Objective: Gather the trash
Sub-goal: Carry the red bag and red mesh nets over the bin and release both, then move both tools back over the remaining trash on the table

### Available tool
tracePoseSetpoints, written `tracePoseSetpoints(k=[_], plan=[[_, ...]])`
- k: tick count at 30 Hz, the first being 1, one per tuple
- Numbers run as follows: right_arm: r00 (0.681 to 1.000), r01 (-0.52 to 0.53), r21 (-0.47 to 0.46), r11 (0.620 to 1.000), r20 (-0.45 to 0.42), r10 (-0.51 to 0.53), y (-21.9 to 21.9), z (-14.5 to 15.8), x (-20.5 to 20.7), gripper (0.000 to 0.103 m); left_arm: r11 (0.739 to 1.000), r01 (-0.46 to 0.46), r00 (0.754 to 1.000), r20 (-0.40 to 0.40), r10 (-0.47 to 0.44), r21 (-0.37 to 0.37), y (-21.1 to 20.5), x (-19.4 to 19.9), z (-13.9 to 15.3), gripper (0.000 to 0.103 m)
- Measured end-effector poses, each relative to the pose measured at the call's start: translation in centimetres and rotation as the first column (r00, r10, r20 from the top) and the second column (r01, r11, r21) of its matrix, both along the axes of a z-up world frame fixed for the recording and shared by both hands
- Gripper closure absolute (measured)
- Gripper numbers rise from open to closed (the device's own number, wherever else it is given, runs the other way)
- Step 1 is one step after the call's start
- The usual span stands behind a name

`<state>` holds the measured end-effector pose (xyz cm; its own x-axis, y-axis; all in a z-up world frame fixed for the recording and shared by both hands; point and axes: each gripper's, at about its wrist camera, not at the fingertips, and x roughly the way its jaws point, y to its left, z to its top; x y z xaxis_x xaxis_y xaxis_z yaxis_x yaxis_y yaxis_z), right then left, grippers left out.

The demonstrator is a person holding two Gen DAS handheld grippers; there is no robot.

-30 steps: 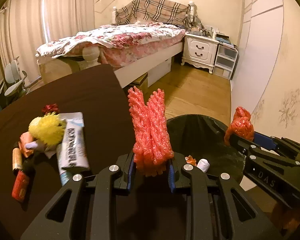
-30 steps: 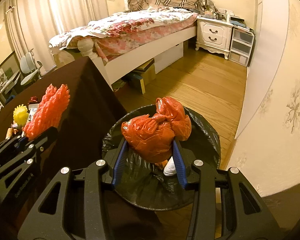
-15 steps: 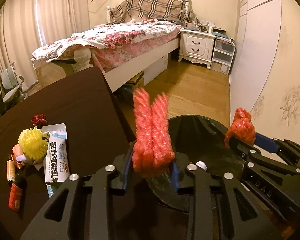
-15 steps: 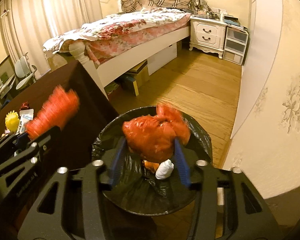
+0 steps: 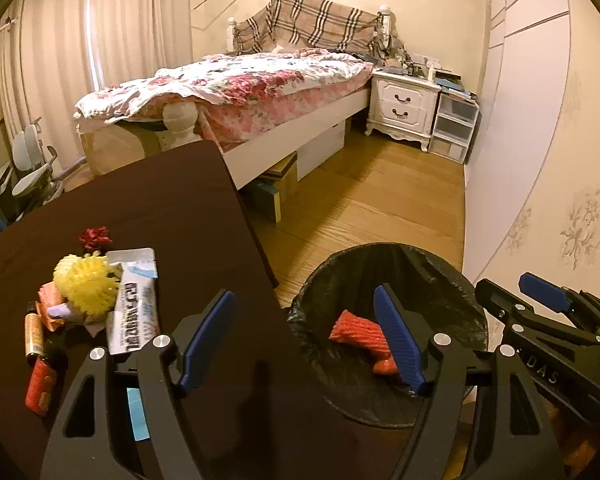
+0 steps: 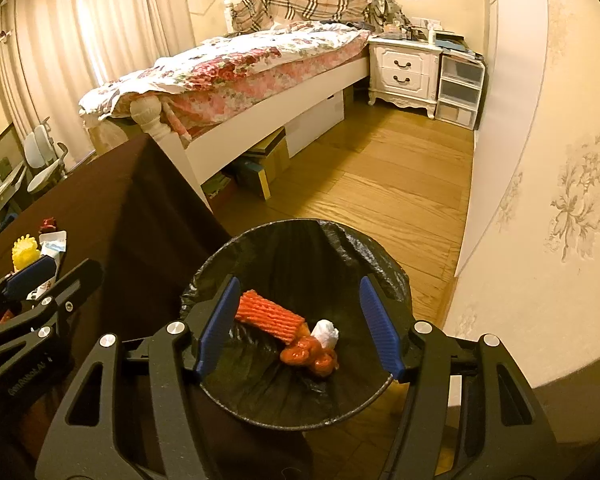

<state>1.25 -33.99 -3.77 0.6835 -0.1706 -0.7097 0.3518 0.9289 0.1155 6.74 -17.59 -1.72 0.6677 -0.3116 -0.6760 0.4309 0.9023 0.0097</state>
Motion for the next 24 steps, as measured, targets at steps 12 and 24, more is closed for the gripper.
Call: tracePoseSetpoints(k=[12, 24], plan=[[0.995, -0.096, -0.001, 0.995, 0.002, 0.096, 4.0, 0.6, 0.5, 0.042, 0.994, -0.104, 0.995, 0.015, 0.103, 0.020, 5.4, -0.7, 0.8, 0.031], [0.968, -0.249, -0.013, 0.968, -0.006, 0.249, 10.6, 1.1, 2.1, 0.042, 0.959, -0.284, 0.959, 0.004, 0.284, 0.028, 14.3, -0.7, 0.5, 0.031]])
